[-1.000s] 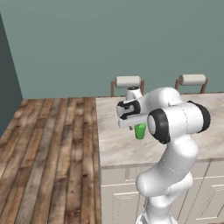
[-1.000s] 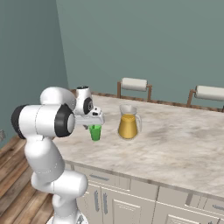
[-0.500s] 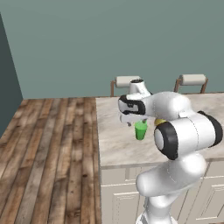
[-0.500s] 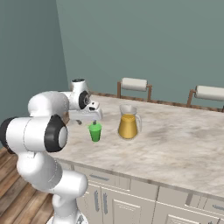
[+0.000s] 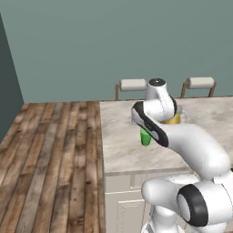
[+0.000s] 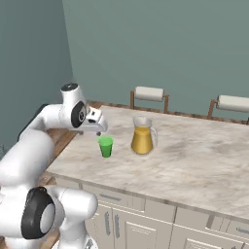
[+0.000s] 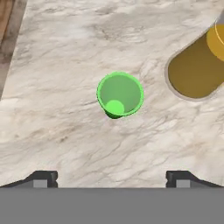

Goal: Place the pitcher and cup on the dining counter for serving.

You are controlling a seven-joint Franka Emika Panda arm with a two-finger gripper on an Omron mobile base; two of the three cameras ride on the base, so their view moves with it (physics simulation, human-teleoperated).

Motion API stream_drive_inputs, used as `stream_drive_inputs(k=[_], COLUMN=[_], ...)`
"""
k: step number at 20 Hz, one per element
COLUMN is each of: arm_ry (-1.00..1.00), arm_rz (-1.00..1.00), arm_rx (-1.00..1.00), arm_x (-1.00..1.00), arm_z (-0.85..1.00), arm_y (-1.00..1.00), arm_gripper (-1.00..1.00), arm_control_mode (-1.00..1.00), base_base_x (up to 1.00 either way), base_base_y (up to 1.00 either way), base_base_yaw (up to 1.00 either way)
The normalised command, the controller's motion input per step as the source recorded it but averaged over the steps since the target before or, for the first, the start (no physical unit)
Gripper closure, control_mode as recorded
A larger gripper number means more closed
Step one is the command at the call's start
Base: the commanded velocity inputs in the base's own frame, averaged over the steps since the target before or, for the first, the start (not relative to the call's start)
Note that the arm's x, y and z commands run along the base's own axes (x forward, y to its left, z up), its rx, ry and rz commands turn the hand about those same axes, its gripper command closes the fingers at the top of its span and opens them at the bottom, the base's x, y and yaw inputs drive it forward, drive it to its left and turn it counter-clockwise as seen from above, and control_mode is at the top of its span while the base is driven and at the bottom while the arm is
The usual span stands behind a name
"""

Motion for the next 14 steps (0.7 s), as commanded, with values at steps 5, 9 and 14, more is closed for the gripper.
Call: stream_drive_inputs(k=[5, 9, 14], arm_ry=[-0.42, -0.37, -0.31], arm_rz=[-0.08, -0.06, -0.06], arm_rx=[0.00, 0.00, 0.00], arm_x=[-1.00, -1.00, -1.00], arm_z=[0.41, 0.10, 0.00], arm_y=[-0.35, -0.46, -0.43], arm_gripper=[-1.00, -1.00, -1.00], arm_control_mode=[-1.00, -1.00, -1.00], base_base_x=[0.00, 0.00, 0.00], base_base_y=[0.00, 0.00, 0.00], base_base_yaw=[0.00, 0.00, 0.00])
